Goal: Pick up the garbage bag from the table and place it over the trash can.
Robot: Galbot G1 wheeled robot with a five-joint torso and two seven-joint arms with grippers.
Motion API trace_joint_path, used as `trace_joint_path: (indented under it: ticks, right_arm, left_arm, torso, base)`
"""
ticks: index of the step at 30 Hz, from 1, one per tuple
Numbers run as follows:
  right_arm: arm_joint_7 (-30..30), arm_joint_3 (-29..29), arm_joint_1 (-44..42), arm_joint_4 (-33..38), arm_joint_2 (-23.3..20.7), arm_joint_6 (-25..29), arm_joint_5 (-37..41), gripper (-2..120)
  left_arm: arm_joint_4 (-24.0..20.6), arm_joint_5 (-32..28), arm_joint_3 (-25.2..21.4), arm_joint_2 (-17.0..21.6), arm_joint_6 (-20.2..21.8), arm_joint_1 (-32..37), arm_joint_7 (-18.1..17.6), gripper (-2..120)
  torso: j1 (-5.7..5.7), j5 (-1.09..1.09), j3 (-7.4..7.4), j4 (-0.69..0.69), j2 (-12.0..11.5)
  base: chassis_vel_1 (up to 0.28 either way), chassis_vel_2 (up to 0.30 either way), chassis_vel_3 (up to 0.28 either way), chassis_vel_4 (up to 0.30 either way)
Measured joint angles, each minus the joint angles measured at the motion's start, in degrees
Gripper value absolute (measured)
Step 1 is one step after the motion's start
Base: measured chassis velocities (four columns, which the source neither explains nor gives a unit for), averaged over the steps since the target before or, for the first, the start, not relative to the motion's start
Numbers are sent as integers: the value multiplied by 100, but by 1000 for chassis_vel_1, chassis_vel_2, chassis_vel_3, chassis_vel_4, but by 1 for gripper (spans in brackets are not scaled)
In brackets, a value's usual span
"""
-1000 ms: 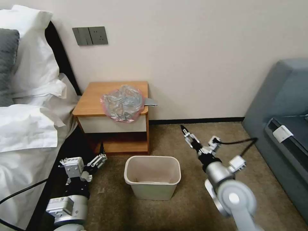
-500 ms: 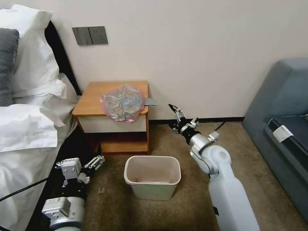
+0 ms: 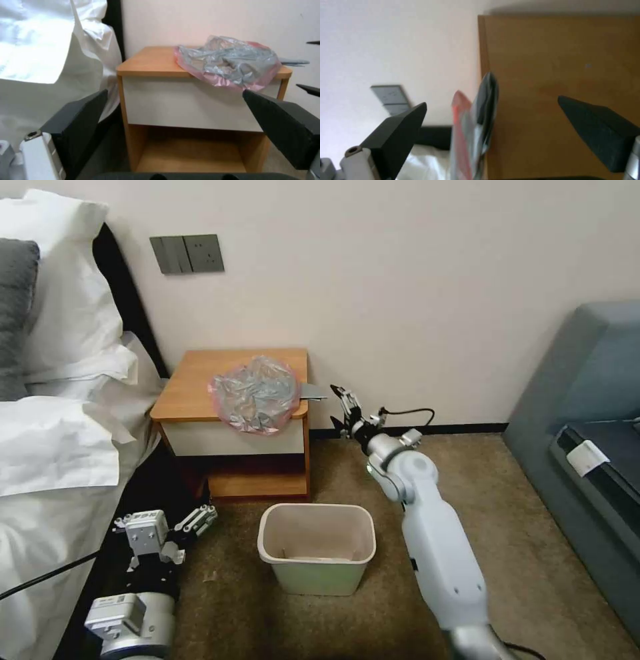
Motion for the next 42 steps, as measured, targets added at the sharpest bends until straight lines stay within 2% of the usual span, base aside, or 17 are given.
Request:
trace_joint_path:
  ticks: [7,14,17,18,20,21,23,24,25,29,30,31,34,36,38,41,42]
  right_arm:
    - [-71,-43,253,-397,5,91,-264,100]
    - [-59,-150,253,-396,0,95,-286,99]
    - [-62,-196,253,-396,-1,102,-286,92]
    - [-69,-225,256,-399,-3,103,-286,86]
    - [-69,-225,256,-399,-3,103,-286,86]
    - [-94,-265,294,-429,-3,103,-287,74]
    - [-99,-273,313,-445,-3,103,-286,70]
    - [-108,-287,324,-460,-5,103,-284,61]
    - [-108,-287,324,-460,-5,103,-284,61]
    - [-124,-336,329,-461,-5,105,-284,44]
    - [-124,-336,329,-461,-5,105,-284,44]
    - [-126,-337,328,-433,-5,104,-284,35]
    - [-126,-335,321,-393,-5,103,-278,30]
    - [-111,-340,270,-265,-6,90,-254,18]
    - [-111,-340,270,-265,-6,90,-254,18]
    - [-6,-397,184,-26,-7,84,-208,0]
    - [-6,-397,184,-26,-7,84,-208,0]
  left_arm:
    - [-28,15,-21,0,-98,32,6,100]
    - [-29,17,-21,-1,-115,27,8,100]
    - [-19,21,-11,-1,-128,20,9,100]
    - [-8,25,-9,-1,-135,19,9,100]
    - [-8,25,-9,-1,-135,19,9,100]
    - [4,29,-11,-1,-154,19,9,100]
    - [5,29,-13,-1,-158,19,9,100]
    - [9,29,-21,-1,-167,16,9,100]
    - [9,29,-21,-1,-167,16,9,100]
    - [28,29,-34,-1,-185,8,9,100]
    - [28,29,-34,-1,-185,8,9,100]
    - [36,29,-35,-1,-193,7,8,100]
    - [47,29,-37,-1,-202,4,7,100]
    - [88,39,-29,0,-242,-6,7,100]
    - [88,39,-29,0,-242,-6,7,100]
    - [148,73,6,-1,-282,-20,7,100]
    - [148,73,6,-1,-282,-20,7,100]
  torso:
    - [0,1,0,-1,0]
    - [0,0,0,-1,0]
    - [0,1,0,-1,0]
    - [0,0,0,-2,0]
    - [0,0,0,-2,0]
    - [0,0,0,-1,0]
    - [0,0,0,-1,0]
    - [0,0,0,-1,0]
    - [0,0,0,-1,0]
    - [0,1,0,-1,0]
    - [0,1,0,-1,0]
    - [0,0,0,-1,0]
    - [0,1,0,-1,0]
    - [0,0,0,-1,0]
    - [0,0,0,-1,0]
    - [0,1,-1,-1,0]
    - [0,1,-1,-1,0]
  base:
    - [0,0,0,0]
    - [0,0,0,0]
    - [0,0,0,0]
    - [0,0,0,0]
    - [0,0,0,0]
    - [0,0,0,0]
    - [0,0,0,0]
    - [0,0,0,0]
    - [0,0,0,0]
    - [0,0,0,0]
    - [0,0,0,0]
    - [0,0,0,0]
    - [0,0,0,0]
    - [0,0,0,0]
    - [0,0,0,0]
    - [0,0,0,0]
    - [0,0,0,0]
